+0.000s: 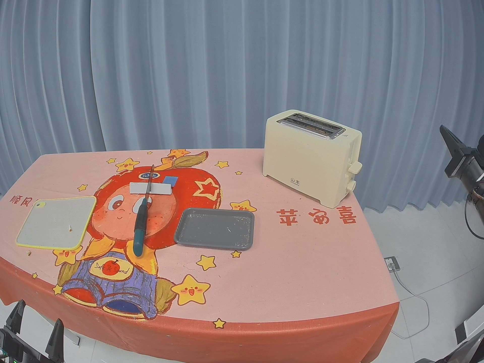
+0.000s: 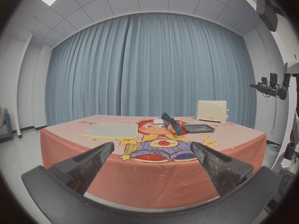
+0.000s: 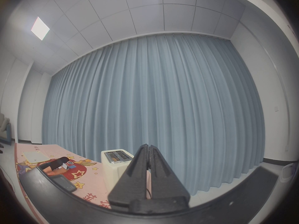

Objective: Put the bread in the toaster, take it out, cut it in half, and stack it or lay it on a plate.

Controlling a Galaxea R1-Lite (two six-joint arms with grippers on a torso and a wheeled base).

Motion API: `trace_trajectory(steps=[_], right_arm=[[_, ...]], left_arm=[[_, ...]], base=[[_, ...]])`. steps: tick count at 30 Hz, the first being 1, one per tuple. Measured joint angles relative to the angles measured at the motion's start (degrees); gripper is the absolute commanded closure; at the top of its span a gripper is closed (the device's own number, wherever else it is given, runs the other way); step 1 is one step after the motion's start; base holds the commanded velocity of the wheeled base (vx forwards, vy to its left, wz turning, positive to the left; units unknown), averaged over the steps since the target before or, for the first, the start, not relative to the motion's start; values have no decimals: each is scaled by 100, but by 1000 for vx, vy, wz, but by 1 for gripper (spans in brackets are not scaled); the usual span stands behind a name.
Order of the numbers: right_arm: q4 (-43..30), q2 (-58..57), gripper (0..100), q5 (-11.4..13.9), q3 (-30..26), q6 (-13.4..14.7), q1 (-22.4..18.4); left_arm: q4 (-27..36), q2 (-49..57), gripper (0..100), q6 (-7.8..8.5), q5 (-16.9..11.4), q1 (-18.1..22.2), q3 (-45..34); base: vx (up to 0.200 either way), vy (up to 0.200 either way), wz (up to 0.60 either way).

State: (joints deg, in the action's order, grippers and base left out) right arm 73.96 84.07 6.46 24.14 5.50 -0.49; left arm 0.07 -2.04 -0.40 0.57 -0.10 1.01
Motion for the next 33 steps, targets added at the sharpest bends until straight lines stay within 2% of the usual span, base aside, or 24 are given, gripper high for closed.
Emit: trace_trajectory(steps=[7,9,12,14,33], right_arm=[[-28,-286,100,304,-319,-110,54],[-17,-315,100,464,-471,-263,44],[5,-361,100,842,-755,-621,38],[18,-419,100,992,-896,-744,39],[-44,-750,100,998,-920,-757,252]], left_arm=[[2,0,0,0,2,5,0],[2,0,0,0,2,5,0],[2,0,0,-2,2,-1,0],[2,0,0,-2,2,-1,0],[2,0,0,0,2,2,0]], base=[[0,0,0],[0,0,0],[0,0,0],[0,0,0],[0,0,0]])
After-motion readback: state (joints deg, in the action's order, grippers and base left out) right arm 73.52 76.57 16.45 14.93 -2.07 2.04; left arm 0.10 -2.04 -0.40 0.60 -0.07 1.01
